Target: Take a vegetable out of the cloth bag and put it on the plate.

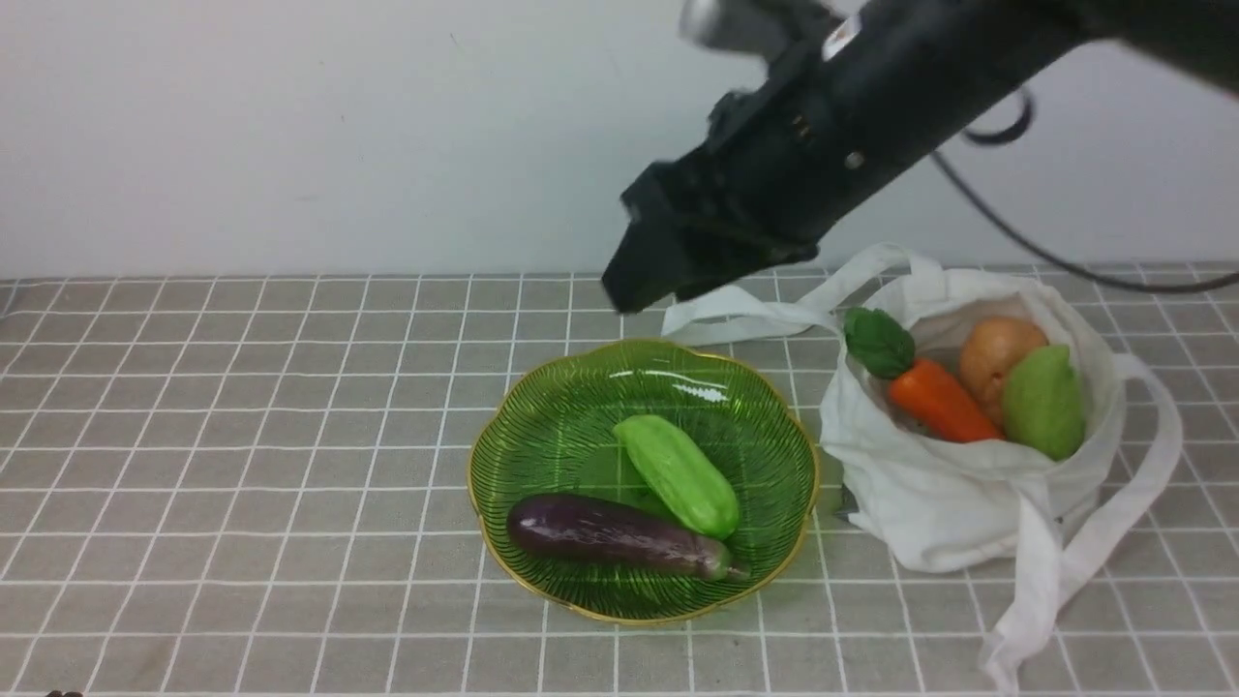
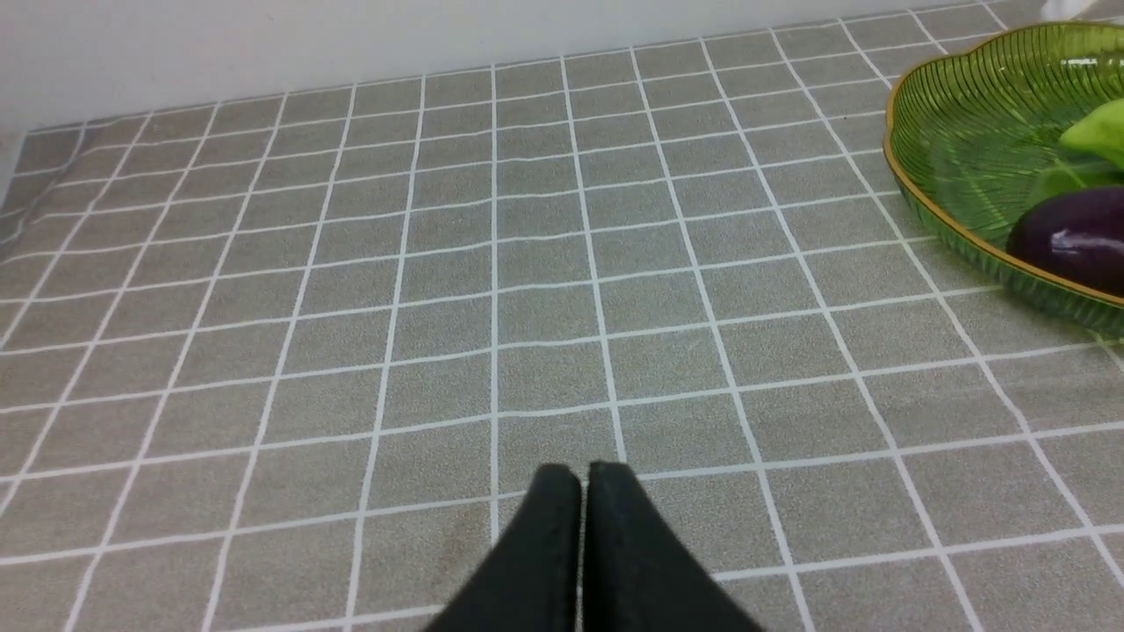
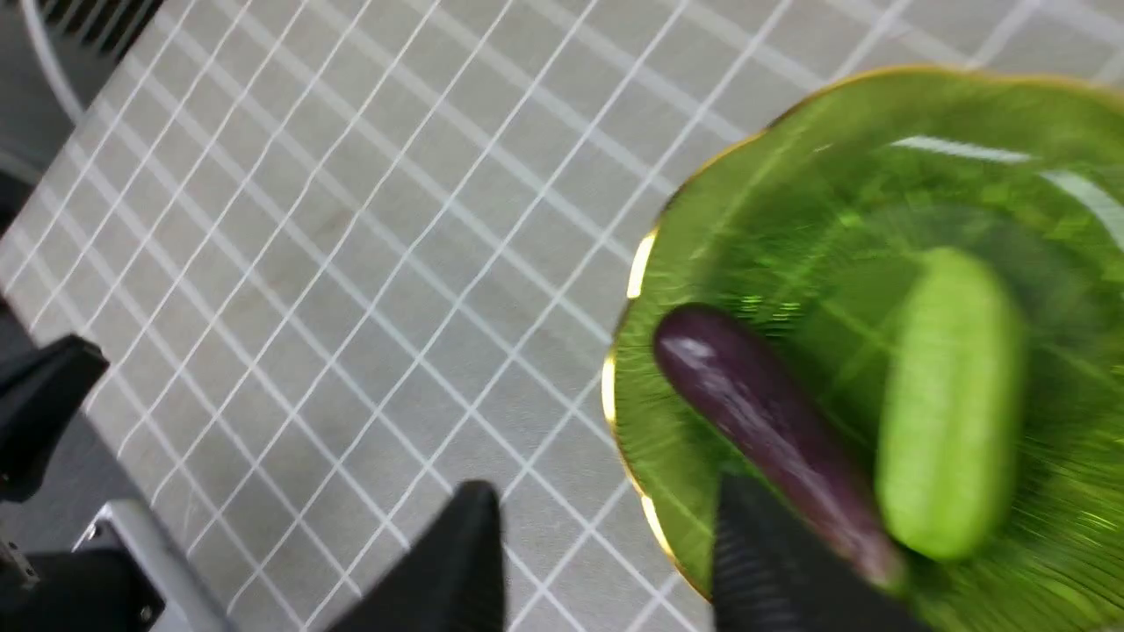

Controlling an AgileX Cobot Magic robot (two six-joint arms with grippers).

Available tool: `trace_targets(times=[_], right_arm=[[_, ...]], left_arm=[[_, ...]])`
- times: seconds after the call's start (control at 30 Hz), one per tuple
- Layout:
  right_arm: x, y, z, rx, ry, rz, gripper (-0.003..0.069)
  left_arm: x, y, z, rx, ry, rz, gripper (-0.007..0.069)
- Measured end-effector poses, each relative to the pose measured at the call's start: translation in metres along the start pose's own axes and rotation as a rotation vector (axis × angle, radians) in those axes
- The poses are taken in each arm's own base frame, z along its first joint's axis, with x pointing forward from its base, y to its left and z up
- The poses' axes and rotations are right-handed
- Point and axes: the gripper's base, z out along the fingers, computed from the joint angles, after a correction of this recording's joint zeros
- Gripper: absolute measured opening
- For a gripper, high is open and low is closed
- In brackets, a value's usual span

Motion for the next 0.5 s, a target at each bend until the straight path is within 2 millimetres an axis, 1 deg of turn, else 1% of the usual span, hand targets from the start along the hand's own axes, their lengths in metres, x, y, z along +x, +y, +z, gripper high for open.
trace_targets(times=[0.03,0.07,0.1,0.13,0.2,0.27,0.3,0.33,0.37,0.4,0.43,0.5], right_arm=[[0.003,0.004,-0.015,0.021,-0.027,0.001,0.0226],[0.008,0.011,-0.040,0.047,-0.072,-0.005,0.0169],[0.014,0.016,-0.056,0.062,-0.102,-0.011,0.0134],[0.023,0.023,-0.076,0.075,-0.139,-0.022,0.0092],[0.044,0.032,-0.105,0.092,-0.185,-0.035,0.0036],[0.078,0.041,-0.136,0.105,-0.232,-0.053,0.0000],[0.110,0.046,-0.157,0.119,-0.269,-0.072,-0.0008],[0.129,0.046,-0.163,0.130,-0.288,-0.079,-0.0011],[0.133,0.046,-0.164,0.133,-0.295,-0.082,-0.0011],[0.173,0.042,-0.169,0.160,-0.404,-0.114,-0.0015],[0.186,0.037,-0.164,0.171,-0.459,-0.128,-0.0015],[0.224,0.029,-0.159,0.187,-0.644,-0.177,-0.0015]], left_arm=[[0.000,0.000,0.000,0.000,0.000,0.000,-0.0008],[0.000,0.000,0.000,0.000,0.000,0.000,-0.0008],[0.000,0.000,0.000,0.000,0.000,0.000,-0.0008],[0.000,0.000,0.000,0.000,0.000,0.000,-0.0008],[0.000,0.000,0.000,0.000,0.000,0.000,-0.0008],[0.000,0.000,0.000,0.000,0.000,0.000,-0.0008],[0.000,0.000,0.000,0.000,0.000,0.000,-0.0008],[0.000,0.000,0.000,0.000,0.000,0.000,-0.0008],[0.000,0.000,0.000,0.000,0.000,0.000,-0.0008],[0.000,0.000,0.000,0.000,0.000,0.000,-0.0008],[0.000,0.000,0.000,0.000,0.000,0.000,-0.0008],[0.000,0.000,0.000,0.000,0.000,0.000,-0.0008]])
